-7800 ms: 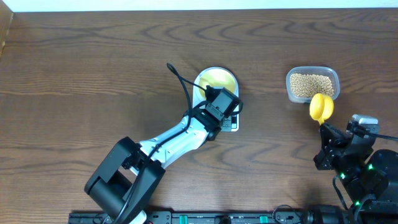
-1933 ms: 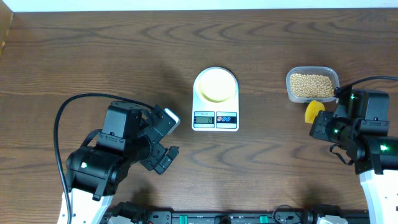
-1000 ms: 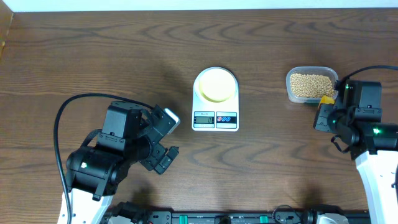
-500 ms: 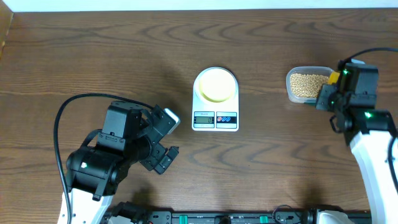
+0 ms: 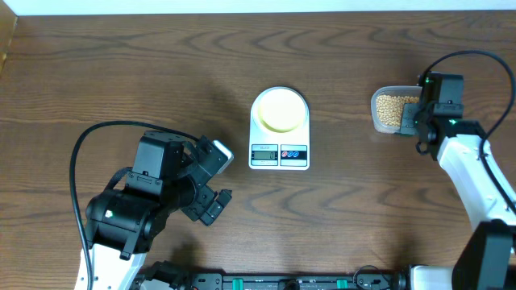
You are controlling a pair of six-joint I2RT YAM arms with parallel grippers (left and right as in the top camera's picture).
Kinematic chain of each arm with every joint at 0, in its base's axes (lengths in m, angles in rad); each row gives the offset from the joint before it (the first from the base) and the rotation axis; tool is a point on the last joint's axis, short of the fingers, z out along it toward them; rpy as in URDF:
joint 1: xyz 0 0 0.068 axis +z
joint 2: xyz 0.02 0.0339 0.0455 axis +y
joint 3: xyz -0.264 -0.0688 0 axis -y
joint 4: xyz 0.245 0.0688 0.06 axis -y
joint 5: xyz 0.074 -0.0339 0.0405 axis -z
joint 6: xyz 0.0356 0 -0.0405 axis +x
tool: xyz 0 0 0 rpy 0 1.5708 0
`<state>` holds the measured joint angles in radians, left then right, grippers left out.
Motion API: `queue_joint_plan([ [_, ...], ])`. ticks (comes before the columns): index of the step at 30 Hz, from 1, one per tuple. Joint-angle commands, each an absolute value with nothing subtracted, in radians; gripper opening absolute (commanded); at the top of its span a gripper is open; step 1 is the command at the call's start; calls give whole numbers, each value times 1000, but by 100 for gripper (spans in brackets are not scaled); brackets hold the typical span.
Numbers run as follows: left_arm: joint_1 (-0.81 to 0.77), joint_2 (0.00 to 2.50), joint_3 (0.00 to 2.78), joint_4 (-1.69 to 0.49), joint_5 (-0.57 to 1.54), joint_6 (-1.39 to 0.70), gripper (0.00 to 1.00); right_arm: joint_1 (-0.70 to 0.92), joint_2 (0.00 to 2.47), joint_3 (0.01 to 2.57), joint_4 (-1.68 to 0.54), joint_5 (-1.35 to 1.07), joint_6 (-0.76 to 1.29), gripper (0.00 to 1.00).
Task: Scoop item into bowl and weigh 50g on scale
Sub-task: 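Lower the scoop into the soybeans with the right gripper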
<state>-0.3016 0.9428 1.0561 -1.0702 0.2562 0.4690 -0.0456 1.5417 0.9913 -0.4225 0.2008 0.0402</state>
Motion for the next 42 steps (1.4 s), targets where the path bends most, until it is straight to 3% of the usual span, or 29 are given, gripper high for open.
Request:
queue_joint_plan([
  [1, -296, 945, 1089, -1073, 249, 474, 98, -15, 1588, 1007, -423, 218, 7, 1],
  [14, -296, 945, 1089, -1073, 249, 475, 98, 11, 1610, 1007, -446, 38, 14, 1],
  [31, -296, 945, 1089, -1073, 249, 475, 98, -154, 1610, 1007, -538, -263, 144, 1],
  [42, -296, 945, 1089, -1073, 249, 475, 98, -165, 1610, 1007, -595, -299, 241, 1],
])
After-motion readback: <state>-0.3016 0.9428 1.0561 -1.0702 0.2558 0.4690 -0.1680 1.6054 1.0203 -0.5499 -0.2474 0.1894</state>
